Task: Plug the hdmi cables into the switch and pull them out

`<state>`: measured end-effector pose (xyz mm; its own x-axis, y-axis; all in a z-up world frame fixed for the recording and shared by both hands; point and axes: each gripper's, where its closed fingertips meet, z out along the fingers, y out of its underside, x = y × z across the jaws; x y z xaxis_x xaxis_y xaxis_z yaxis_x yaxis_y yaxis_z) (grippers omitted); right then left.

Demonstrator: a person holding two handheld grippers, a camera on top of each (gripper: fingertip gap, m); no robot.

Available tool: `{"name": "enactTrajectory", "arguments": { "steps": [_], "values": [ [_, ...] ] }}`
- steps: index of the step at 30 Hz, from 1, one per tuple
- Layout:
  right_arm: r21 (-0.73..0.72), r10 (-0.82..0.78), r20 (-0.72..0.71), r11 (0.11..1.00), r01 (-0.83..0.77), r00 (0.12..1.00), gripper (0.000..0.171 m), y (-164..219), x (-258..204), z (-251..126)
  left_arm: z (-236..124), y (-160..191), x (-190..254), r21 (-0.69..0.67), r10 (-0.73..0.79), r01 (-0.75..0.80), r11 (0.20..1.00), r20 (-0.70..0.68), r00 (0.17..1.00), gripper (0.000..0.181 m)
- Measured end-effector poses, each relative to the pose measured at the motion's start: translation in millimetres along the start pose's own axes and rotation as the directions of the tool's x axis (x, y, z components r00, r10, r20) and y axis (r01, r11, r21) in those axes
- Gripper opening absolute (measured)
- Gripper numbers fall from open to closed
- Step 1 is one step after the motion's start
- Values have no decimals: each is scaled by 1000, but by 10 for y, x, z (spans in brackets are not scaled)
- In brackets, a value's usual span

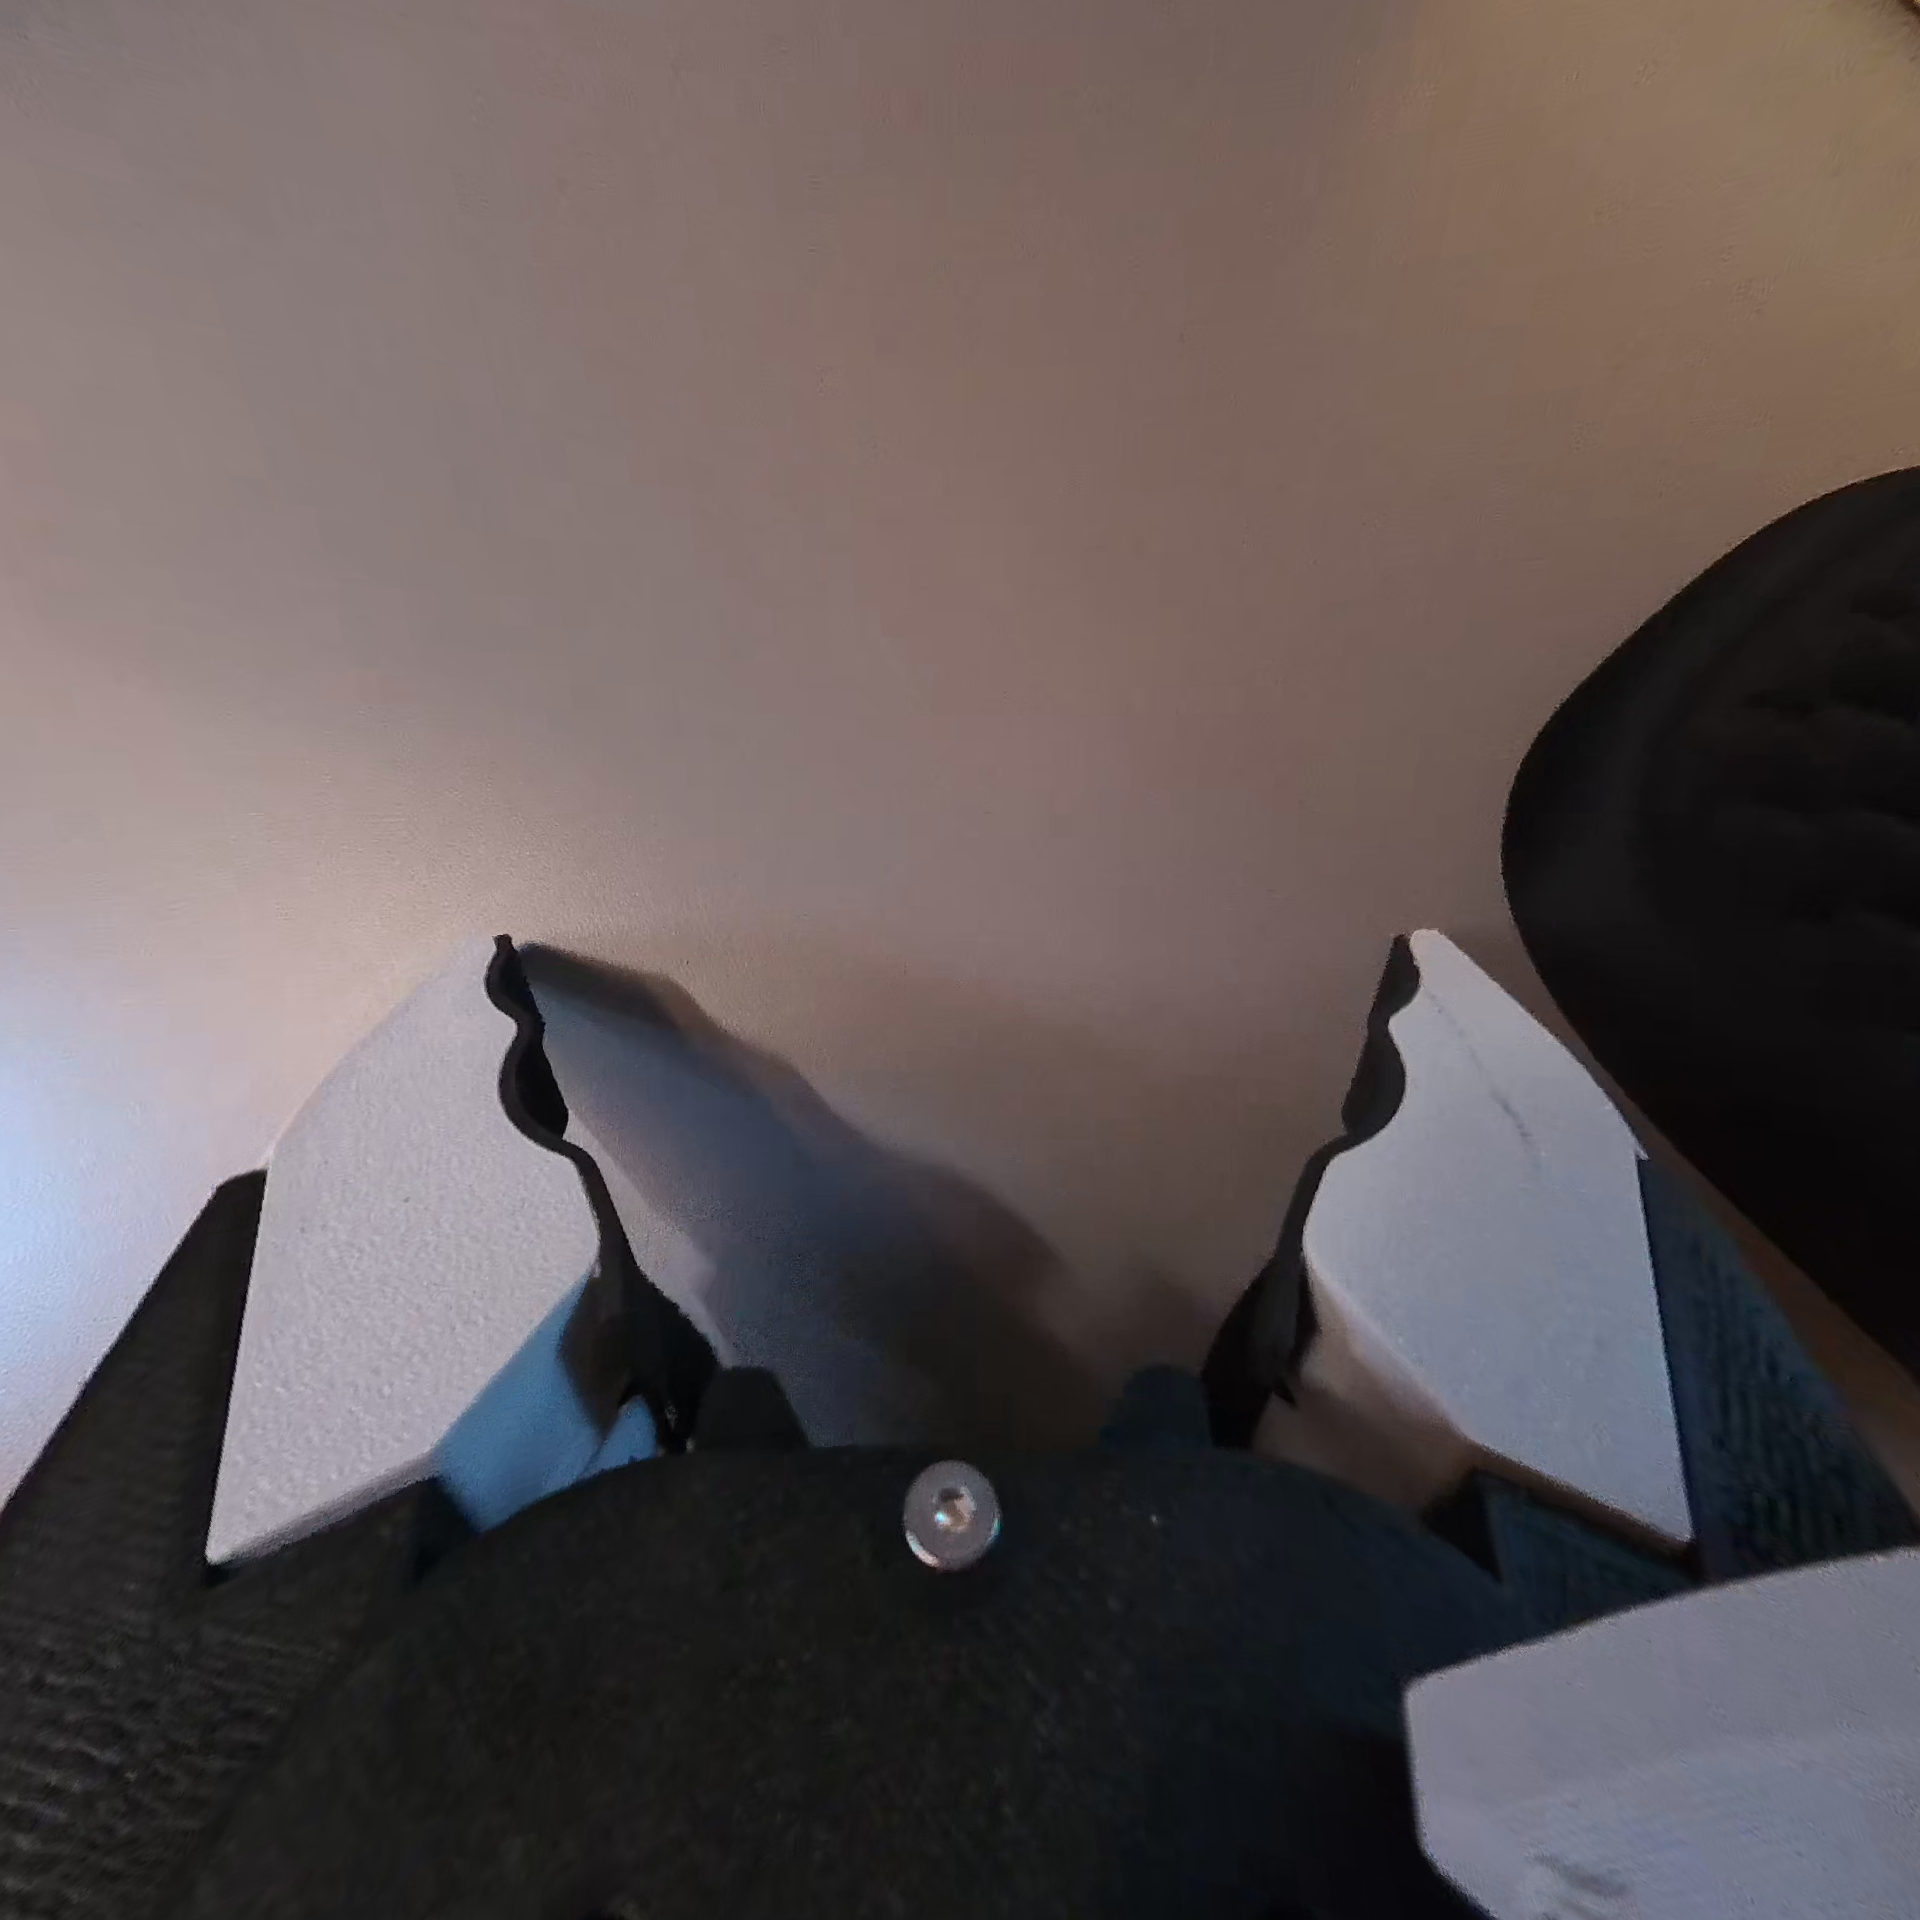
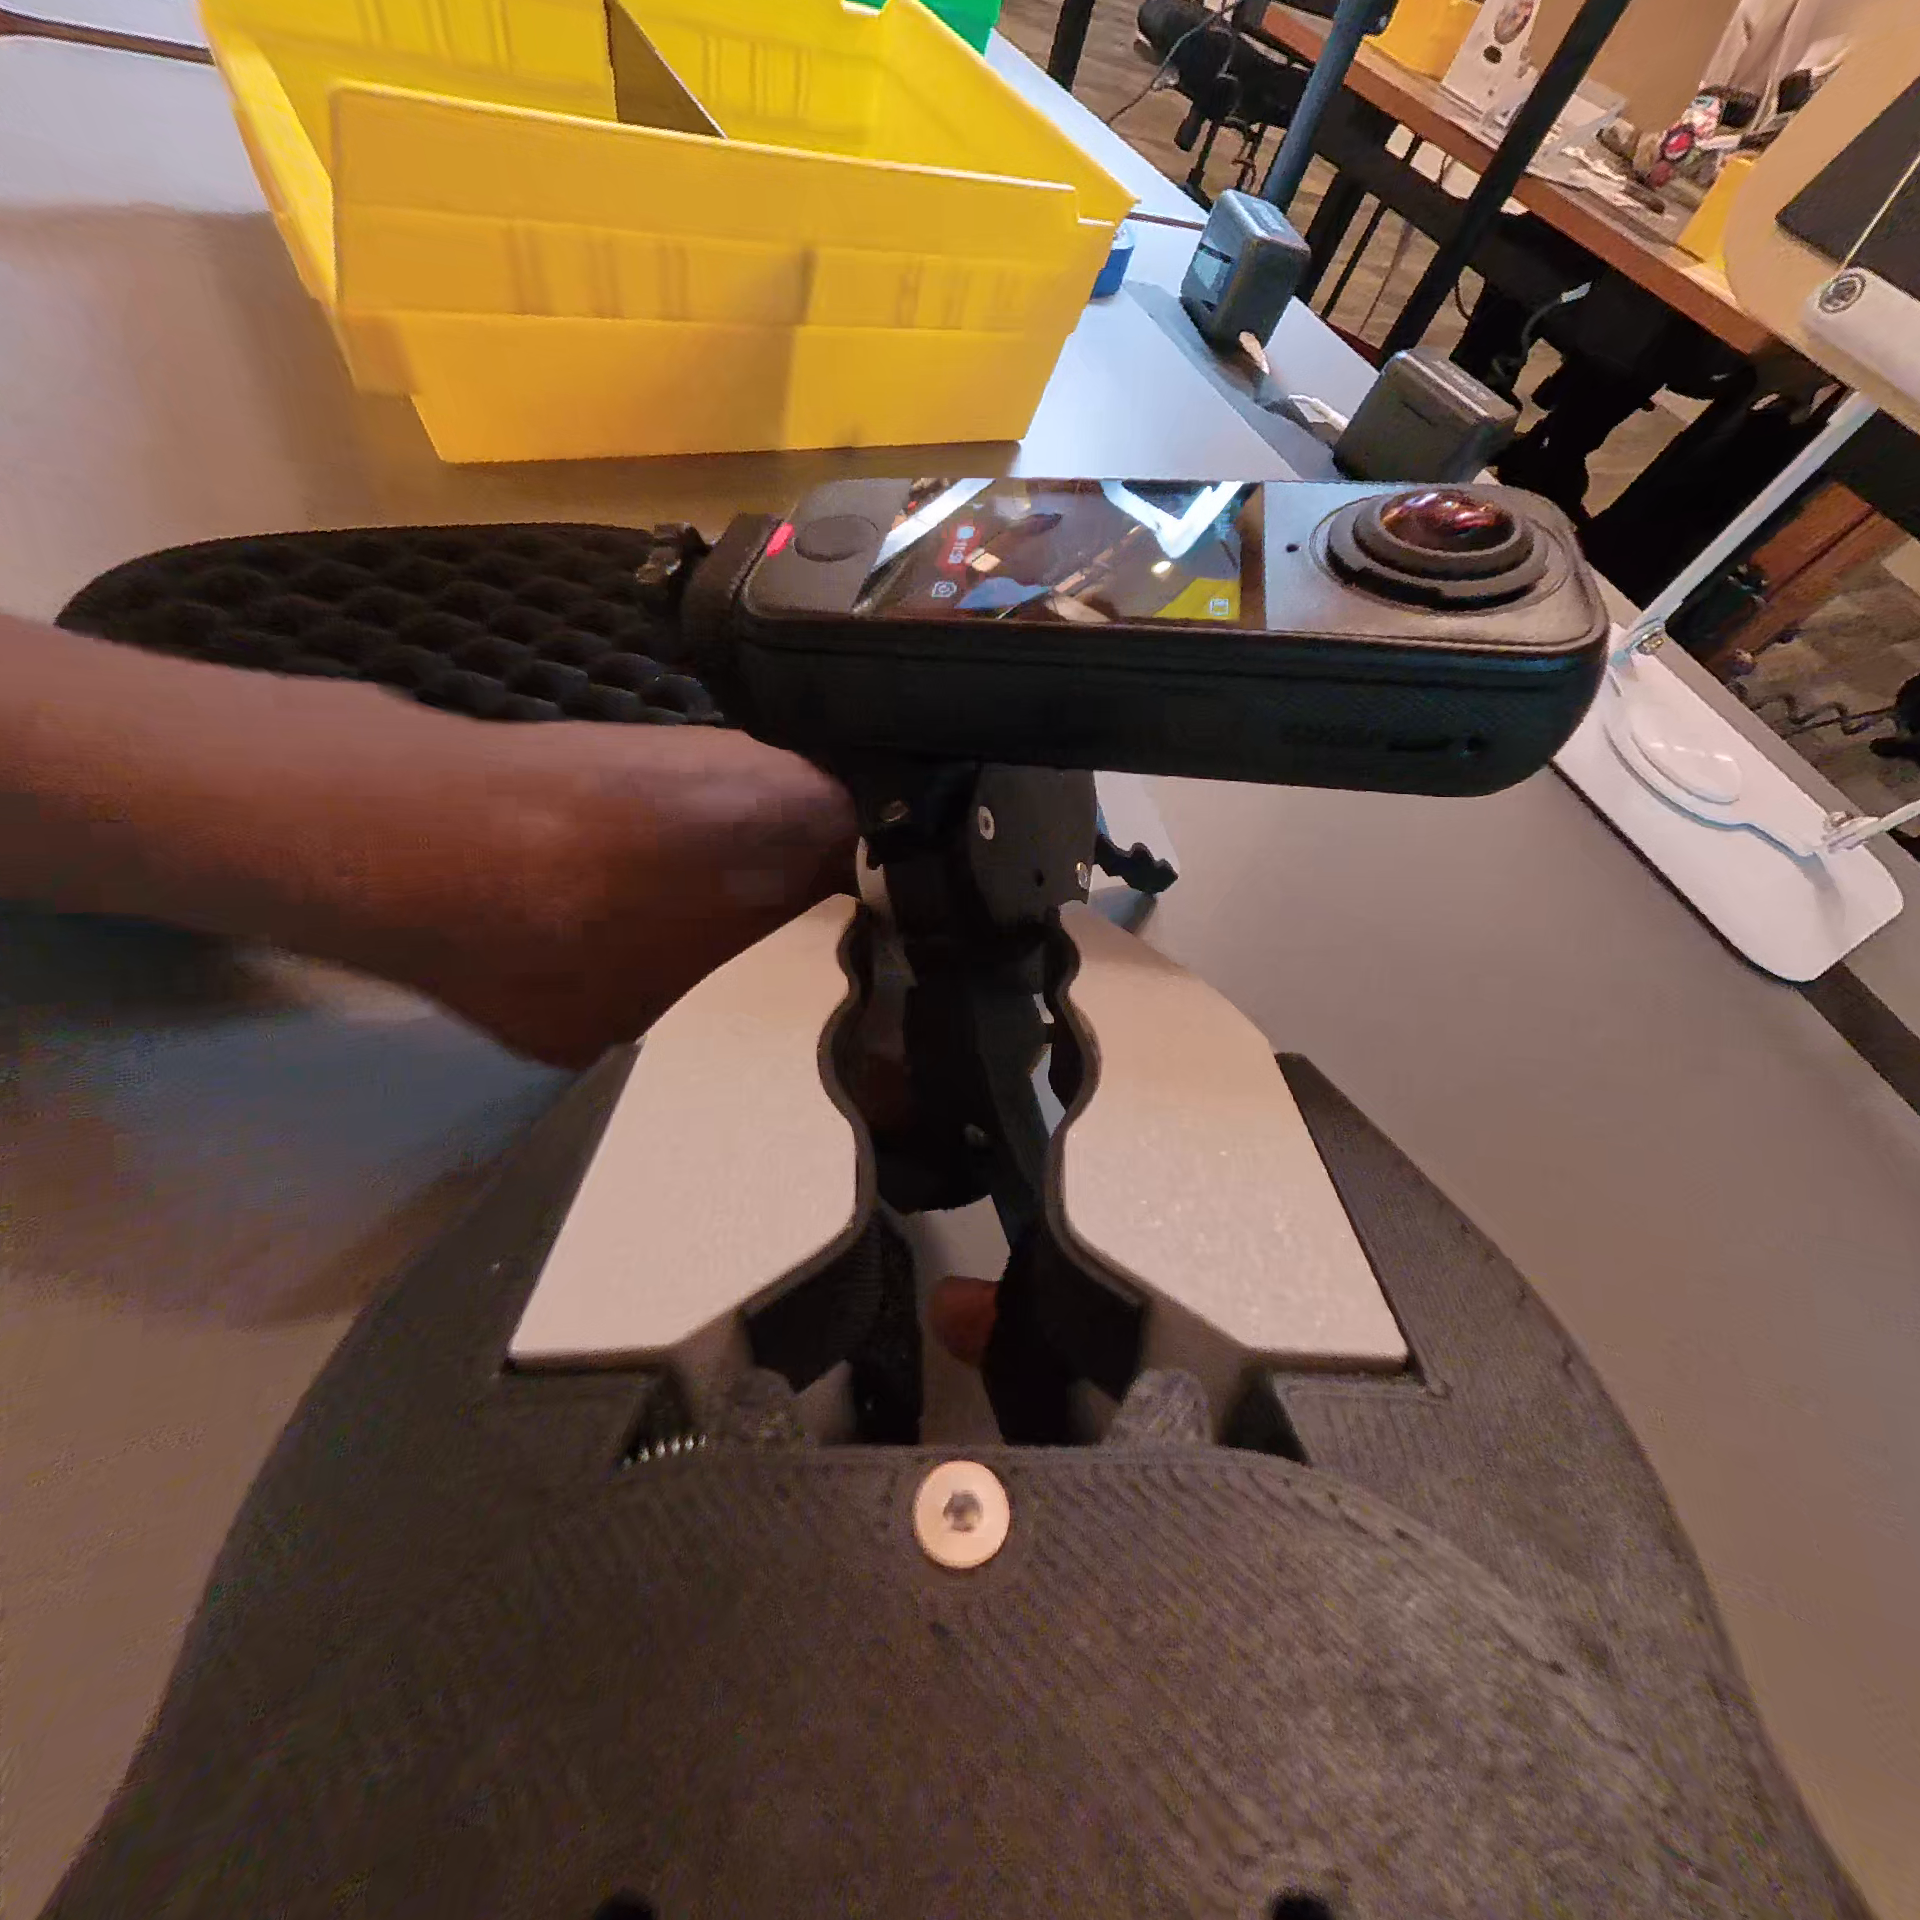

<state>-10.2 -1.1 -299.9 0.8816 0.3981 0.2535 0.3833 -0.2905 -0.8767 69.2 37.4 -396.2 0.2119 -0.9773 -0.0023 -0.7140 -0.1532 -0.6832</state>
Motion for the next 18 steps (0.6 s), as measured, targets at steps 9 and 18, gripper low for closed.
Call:
{"name": "enactTrajectory", "arguments": {
  "steps": [9, 18],
  "values": [
    [159, 136, -12, 978, -133, 991, 31, -134, 263, -436, 2, -7, 13, -3, -7, 7, 1000, 7, 1000, 145],
    [162, 200, -410, 976, -145, 890, 32, 43, 1146, -1708, 1, -9, 15, -3, -7, 8, 1000, 7, 1000, 145]
  ]
}}
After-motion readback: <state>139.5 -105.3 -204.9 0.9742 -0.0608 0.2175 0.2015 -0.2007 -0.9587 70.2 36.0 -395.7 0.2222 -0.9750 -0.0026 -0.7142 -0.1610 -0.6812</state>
